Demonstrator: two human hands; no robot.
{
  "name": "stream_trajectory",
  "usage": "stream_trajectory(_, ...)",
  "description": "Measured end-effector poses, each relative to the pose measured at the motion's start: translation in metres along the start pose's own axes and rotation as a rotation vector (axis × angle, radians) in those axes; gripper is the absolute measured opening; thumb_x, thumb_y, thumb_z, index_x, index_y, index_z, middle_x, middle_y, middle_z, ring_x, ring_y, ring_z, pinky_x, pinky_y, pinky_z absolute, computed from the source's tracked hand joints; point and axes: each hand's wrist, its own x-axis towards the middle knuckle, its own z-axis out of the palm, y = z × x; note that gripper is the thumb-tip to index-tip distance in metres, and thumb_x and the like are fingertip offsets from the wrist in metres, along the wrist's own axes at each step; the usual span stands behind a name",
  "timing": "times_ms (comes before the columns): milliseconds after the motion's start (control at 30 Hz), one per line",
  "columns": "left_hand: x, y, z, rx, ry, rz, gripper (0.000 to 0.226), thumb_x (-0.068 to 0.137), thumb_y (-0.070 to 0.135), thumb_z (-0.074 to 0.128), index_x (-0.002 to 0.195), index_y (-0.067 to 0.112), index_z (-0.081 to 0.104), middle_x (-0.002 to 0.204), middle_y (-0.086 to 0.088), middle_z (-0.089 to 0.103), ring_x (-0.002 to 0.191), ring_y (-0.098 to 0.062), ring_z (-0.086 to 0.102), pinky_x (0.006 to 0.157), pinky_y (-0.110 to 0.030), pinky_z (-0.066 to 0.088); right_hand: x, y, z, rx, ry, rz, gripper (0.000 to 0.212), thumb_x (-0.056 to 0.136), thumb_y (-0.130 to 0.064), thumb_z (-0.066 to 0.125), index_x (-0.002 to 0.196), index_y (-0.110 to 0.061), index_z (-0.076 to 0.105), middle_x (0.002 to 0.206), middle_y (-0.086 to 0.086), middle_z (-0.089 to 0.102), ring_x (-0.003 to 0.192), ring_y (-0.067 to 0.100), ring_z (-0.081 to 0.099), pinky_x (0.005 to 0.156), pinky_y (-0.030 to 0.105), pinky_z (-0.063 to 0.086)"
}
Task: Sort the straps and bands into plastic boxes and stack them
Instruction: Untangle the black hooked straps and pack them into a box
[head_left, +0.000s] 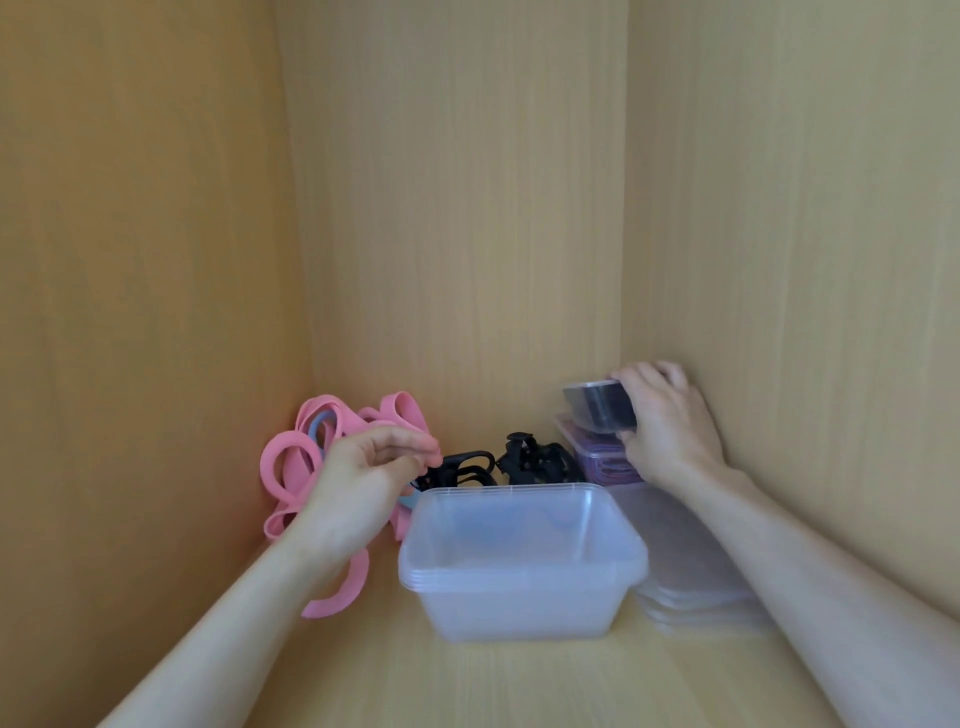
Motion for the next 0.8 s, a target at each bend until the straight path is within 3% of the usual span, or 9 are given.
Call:
stream_trajectory(200, -0.008, 0.002, 0.003, 0.083, -0.084, -0.048, 0.028, 0.094, -0.006, 0.055, 0.102, 0.012, 0.074, 0.102, 0.003, 0.077, 0.104, -0.027, 0.070, 0.096, -0.050, 0.053, -0.001, -0.004, 0.005, 0.031, -0.161, 0.087, 0.071, 0.073, 0.002, 0.059, 0.138, -0.024, 0.051, 0.135, -0.004, 0.052, 0.125, 0.027, 0.038, 0.097, 0.041, 0.043)
stream_trajectory(267, -0.009, 0.000, 0.004, 0.100, -0.114, -0.064, 0.031, 0.094, -0.009, 0.052, 0.103, 0.012, 0.073, 0.103, 0.002, 0.078, 0.105, -0.028, 0.070, 0.092, -0.046, 0.055, -0.001, -0.006, 0.005, 0.045, -0.186, 0.115, 0.068, 0.074, -0.001, 0.059, 0.138, -0.023, 0.051, 0.136, -0.002, 0.051, 0.124, 0.027, 0.038, 0.096, 0.043, 0.044)
stream_trajectory(400, -0.009, -0.001, 0.004, 0.109, -0.212, -0.097, 0.045, 0.089, -0.020, 0.041, 0.104, 0.008, 0.072, 0.100, -0.005, 0.078, 0.097, -0.020, 0.073, 0.075, -0.024, 0.053, -0.001, -0.013, -0.001, 0.047, -0.221, 0.159, 0.063, 0.077, -0.008, 0.058, 0.138, -0.022, 0.051, 0.137, -0.002, 0.050, 0.124, 0.027, 0.039, 0.095, 0.044, 0.044)
stream_trajectory(600, -0.006, -0.003, -0.002, 0.062, -0.234, -0.111, 0.050, 0.084, -0.025, 0.039, 0.107, 0.007, 0.070, 0.097, -0.013, 0.078, 0.093, -0.026, 0.072, 0.082, -0.036, 0.052, 0.001, -0.028, -0.026, 0.027, -0.244, 0.206, 0.056, 0.083, -0.018, 0.057, 0.138, -0.013, 0.046, 0.139, 0.002, 0.044, 0.128, 0.029, 0.034, 0.098, 0.046, 0.043)
stream_trajectory(733, -0.006, -0.001, -0.005, 0.063, -0.240, -0.100, 0.045, 0.070, -0.006, 0.050, 0.107, 0.009, 0.070, 0.094, -0.012, 0.078, 0.088, -0.020, 0.073, 0.081, -0.034, 0.049, 0.013, -0.046, -0.049, 0.142, -0.042, 0.075, 0.034, 0.086, -0.018, 0.055, 0.120, -0.015, 0.061, 0.123, 0.000, 0.052, 0.121, 0.024, 0.039, 0.093, 0.041, 0.043)
stream_trajectory(800, -0.006, -0.001, -0.006, 0.060, -0.245, -0.103, 0.052, 0.062, 0.003, 0.049, 0.110, 0.011, 0.068, 0.094, -0.010, 0.078, 0.088, -0.018, 0.072, 0.079, -0.034, 0.049, 0.022, -0.058, -0.057, 0.288, -0.082, 0.035, 0.021, 0.087, -0.017, 0.054, 0.103, -0.022, 0.066, 0.106, -0.007, 0.052, 0.111, 0.020, 0.046, 0.087, 0.038, 0.045)
